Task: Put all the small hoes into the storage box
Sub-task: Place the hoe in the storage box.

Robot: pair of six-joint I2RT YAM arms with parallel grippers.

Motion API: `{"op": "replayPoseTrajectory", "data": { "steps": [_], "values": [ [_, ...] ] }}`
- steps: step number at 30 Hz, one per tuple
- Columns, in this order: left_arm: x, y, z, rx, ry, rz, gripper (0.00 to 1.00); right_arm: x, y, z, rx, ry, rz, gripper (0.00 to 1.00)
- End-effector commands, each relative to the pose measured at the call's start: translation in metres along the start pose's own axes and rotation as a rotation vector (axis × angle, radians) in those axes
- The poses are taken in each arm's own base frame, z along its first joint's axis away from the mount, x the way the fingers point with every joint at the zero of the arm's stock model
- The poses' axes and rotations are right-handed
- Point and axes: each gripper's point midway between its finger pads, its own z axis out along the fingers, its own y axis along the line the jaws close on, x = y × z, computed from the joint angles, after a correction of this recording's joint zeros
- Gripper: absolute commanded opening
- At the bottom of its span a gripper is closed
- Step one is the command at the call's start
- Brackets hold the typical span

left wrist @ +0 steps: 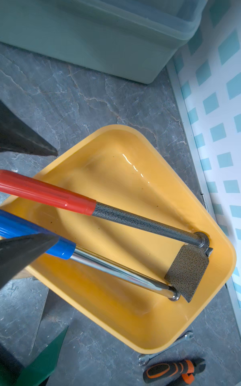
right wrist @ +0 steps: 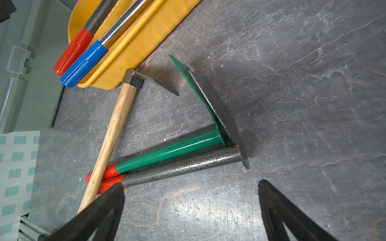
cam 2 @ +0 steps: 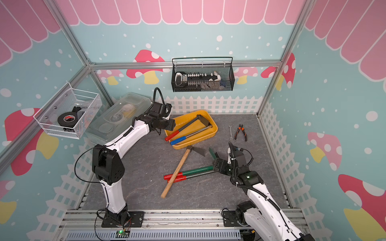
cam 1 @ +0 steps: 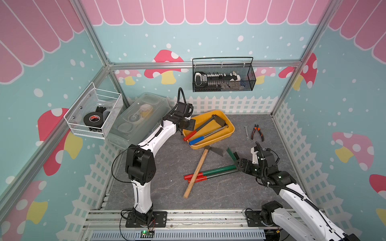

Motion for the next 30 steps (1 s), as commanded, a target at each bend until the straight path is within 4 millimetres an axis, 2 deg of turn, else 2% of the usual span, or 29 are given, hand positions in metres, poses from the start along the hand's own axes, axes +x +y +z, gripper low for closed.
{"op": "replayPoseTrajectory", "data": {
  "steps": [1,12,19,25,30],
  "values": [
    [0.014,-0.019,-0.017,0.023,0.018,-0.025,0.59,-0.006,0.002,0.001,-0.005,-0.017,-0.021,0.99],
    [0.086,-0.052,-0.037,0.031,0.139,0.024,0.59,-0.007,0.007,0.006,-0.033,-0.014,-0.032,0.99],
    [0.118,-0.072,-0.045,0.082,0.19,0.03,0.59,-0.006,0.008,0.009,-0.041,-0.004,-0.047,0.99],
    [0.147,-0.088,-0.046,0.099,0.238,0.048,0.59,-0.005,0.011,0.012,-0.058,0.007,-0.049,0.99],
    [0.175,-0.1,-0.037,0.101,0.295,0.053,0.58,-0.006,0.015,0.013,-0.074,0.01,-0.044,0.99]
  ]
}}
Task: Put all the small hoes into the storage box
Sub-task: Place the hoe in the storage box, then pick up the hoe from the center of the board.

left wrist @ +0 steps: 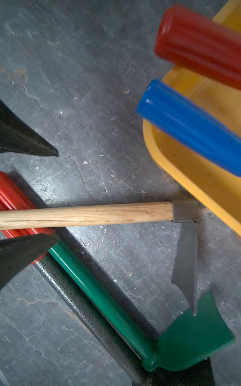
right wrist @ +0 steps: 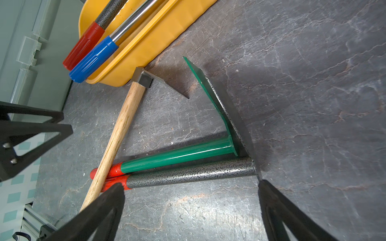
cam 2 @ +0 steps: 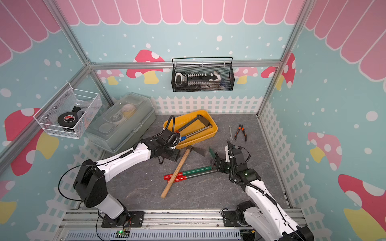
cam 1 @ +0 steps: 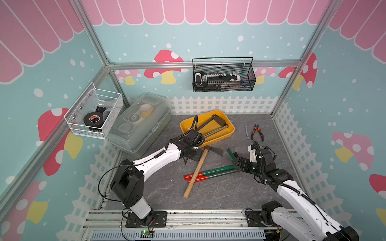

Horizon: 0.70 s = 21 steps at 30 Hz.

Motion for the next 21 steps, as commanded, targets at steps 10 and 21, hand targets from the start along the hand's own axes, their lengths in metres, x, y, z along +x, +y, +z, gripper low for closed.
{"op": "replayPoseTrajectory", "data": {
  "steps": [10,21],
  "values": [
    [0.029,-0.024,0.032,0.047,0.067,-0.03,0.58,0.001,0.01,0.009,-0.06,0.024,0.001,0.99],
    [0.046,-0.029,0.062,0.056,0.127,-0.03,0.56,0.005,0.017,0.015,-0.103,0.047,0.009,0.99]
  ]
}}
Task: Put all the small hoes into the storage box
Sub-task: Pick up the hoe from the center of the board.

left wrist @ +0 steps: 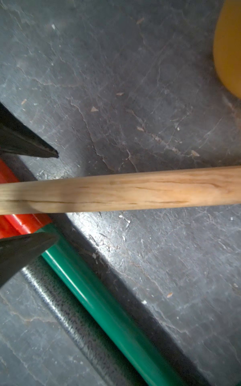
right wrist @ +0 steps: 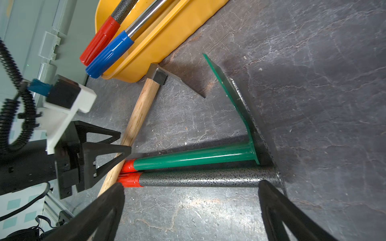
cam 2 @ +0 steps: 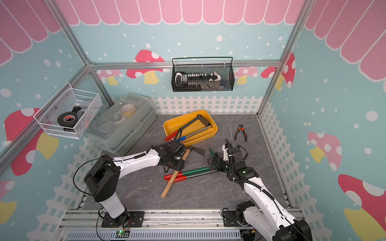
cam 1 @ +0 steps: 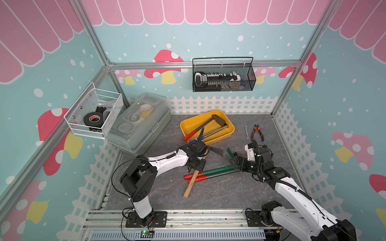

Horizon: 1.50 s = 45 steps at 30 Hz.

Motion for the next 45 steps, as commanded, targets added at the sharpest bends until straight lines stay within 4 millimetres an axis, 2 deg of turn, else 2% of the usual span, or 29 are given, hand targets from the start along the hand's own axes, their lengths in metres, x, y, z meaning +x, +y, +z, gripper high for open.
{"op": "replayPoseTrajectory", "data": {
  "steps": [1,15,28,37,45],
  "values": [
    [-0.001,-0.005,0.009,0.019,-0.001,-0.017,0.56,0.005,0.002,0.005,-0.021,0.016,0.008,0.99],
    [0.006,-0.006,0.028,0.026,0.036,-0.023,0.52,0.008,0.01,0.014,-0.037,0.036,0.004,0.99],
    [0.01,0.001,0.036,-0.007,0.047,-0.021,0.48,0.007,0.012,0.015,-0.032,0.03,-0.001,0.99],
    [0.009,0.002,0.036,-0.016,0.044,-0.016,0.35,0.007,0.012,0.014,-0.027,0.028,-0.005,0.99],
    [0.005,0.001,0.029,-0.014,0.032,-0.003,0.25,0.004,0.01,0.012,-0.007,0.023,-0.017,0.99]
  ]
}}
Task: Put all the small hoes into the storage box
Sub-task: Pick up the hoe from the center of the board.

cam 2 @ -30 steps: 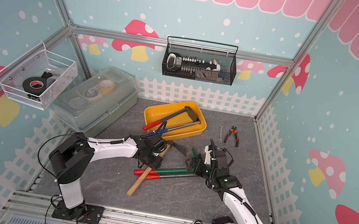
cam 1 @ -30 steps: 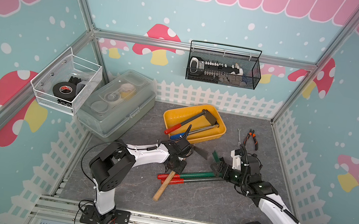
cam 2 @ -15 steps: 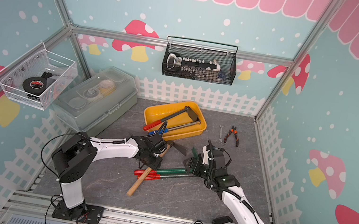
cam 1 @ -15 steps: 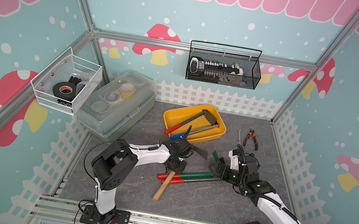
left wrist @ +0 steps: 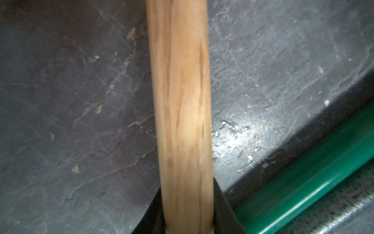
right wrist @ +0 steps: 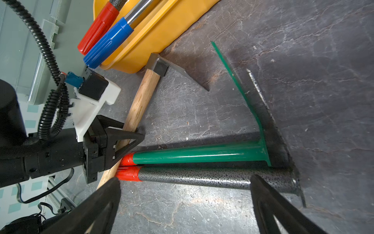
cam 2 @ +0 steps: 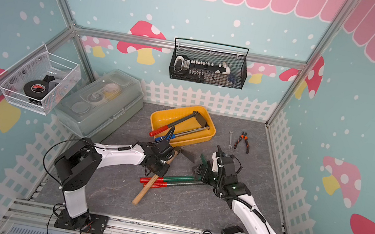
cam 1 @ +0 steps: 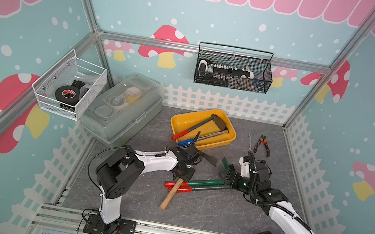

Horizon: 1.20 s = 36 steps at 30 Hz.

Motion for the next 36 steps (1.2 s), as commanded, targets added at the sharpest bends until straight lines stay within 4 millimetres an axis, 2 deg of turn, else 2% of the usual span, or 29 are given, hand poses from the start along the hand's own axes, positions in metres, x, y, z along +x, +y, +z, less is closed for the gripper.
{"op": "replayPoseTrajectory", "data": {
  "steps": [1,10,14,36],
  "values": [
    [0.002,0.001,0.0,-0.014,0.006,0.006,0.24,-0.003,0.001,-0.003,0.01,-0.01,-0.009,0.99],
    [-0.002,-0.003,-0.011,-0.005,-0.009,0.018,0.11,-0.004,0.001,-0.004,0.015,-0.014,-0.01,0.99],
    [-0.006,-0.008,-0.017,0.012,-0.016,0.024,0.0,-0.004,0.001,-0.004,0.017,-0.015,-0.009,0.99],
    [-0.028,-0.026,-0.074,0.049,-0.127,0.066,0.0,-0.003,-0.003,-0.008,0.034,-0.027,-0.006,0.99]
  ]
}}
